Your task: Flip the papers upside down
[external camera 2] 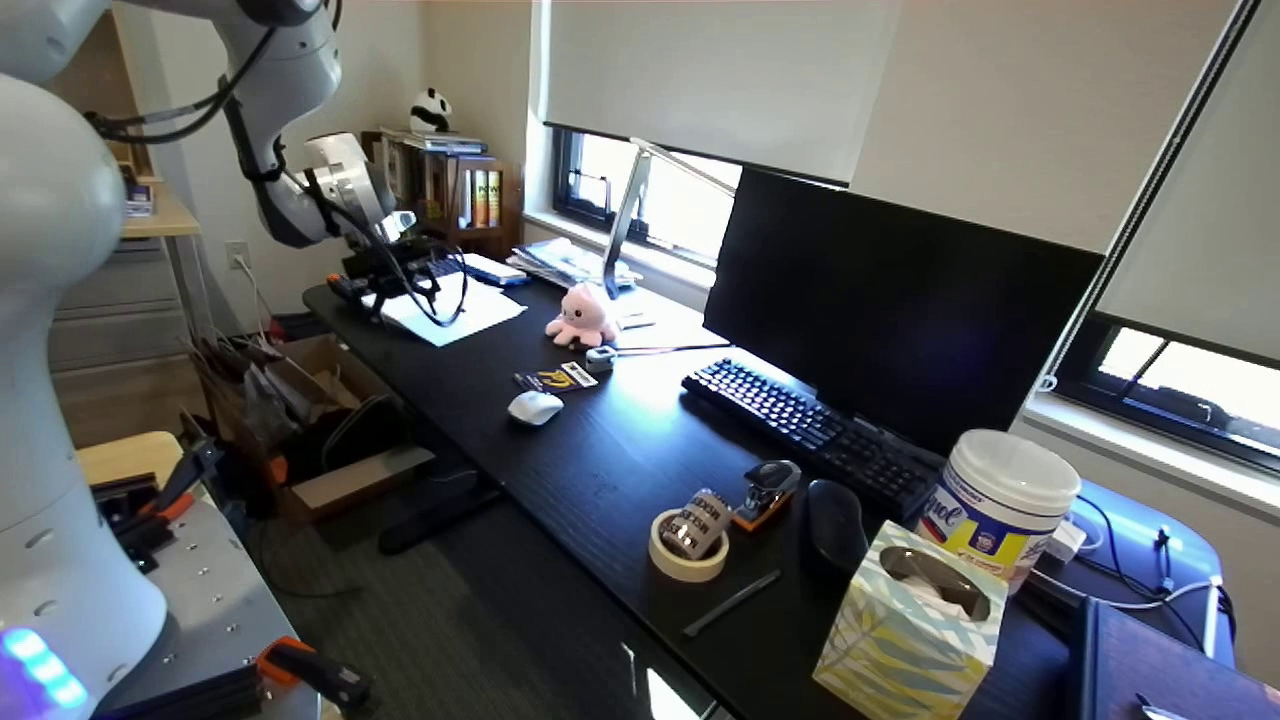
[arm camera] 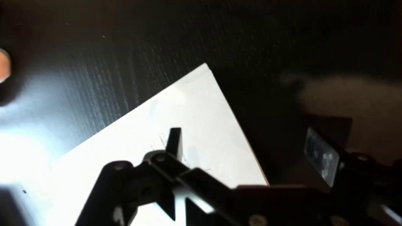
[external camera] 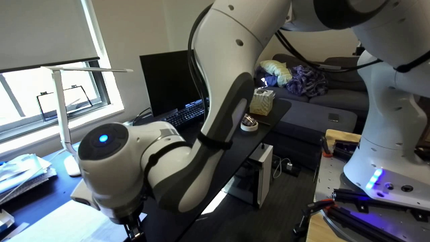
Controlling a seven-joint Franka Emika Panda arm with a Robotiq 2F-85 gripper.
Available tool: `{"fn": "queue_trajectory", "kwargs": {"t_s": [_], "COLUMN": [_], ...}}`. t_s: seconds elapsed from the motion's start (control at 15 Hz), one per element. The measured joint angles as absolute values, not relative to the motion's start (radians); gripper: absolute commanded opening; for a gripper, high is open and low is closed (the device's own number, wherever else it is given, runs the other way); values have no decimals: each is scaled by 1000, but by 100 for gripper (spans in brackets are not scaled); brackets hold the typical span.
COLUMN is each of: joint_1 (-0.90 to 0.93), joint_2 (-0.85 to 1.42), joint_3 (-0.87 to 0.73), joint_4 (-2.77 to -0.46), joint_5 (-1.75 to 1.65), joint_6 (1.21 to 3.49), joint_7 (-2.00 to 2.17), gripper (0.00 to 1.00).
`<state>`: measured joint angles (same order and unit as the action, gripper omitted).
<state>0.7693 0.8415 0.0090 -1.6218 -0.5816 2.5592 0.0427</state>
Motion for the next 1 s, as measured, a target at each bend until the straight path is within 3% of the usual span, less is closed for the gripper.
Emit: {"fn": "queue_trajectory", "kwargs": {"t_s": [0.4,0.53,0.6,1.0], "joint_1": [945,970,978,990], "joint_2": [932,955,965,984], "joint_3": [-174,-199,-207,-222], "joint_4": [-1561,-1542,-1533,-1502], "joint_5": [-771,-811,-828,-926], "joint_6": [2559,2559,2559,2562], "joint_7": [361,443,473,574], "gripper": [100,81,67,26]}}
